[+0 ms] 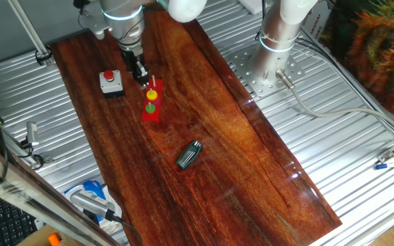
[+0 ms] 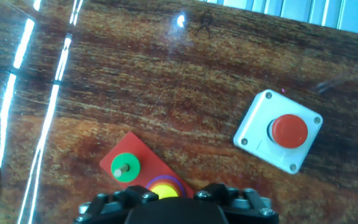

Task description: Take out one Hanoi block and throw it aside

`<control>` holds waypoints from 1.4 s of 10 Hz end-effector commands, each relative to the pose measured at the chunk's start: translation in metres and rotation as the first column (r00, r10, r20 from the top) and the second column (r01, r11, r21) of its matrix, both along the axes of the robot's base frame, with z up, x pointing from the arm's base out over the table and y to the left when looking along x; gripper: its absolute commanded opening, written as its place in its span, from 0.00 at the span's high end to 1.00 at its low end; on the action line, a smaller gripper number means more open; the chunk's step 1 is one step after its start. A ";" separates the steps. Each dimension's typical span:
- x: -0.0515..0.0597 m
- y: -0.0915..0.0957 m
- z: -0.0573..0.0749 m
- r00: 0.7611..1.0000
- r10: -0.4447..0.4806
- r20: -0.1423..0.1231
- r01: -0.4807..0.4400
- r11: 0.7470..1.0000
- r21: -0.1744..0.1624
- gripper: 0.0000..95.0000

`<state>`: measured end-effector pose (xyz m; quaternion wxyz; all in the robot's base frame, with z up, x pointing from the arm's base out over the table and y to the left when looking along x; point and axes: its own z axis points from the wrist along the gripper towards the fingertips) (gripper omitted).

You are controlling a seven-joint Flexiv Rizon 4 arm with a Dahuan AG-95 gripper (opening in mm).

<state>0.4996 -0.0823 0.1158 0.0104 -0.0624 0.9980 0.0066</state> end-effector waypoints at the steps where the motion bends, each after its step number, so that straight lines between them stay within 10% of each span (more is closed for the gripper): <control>1: -0.007 -0.002 -0.001 0.999 -0.039 0.014 0.038 0.999 0.009 1.00; 9: -0.024 -0.004 -0.003 0.955 -0.298 -0.011 0.298 0.953 0.059 1.00; 14: -0.032 0.005 -0.017 0.965 -0.260 0.014 0.260 0.965 0.026 1.00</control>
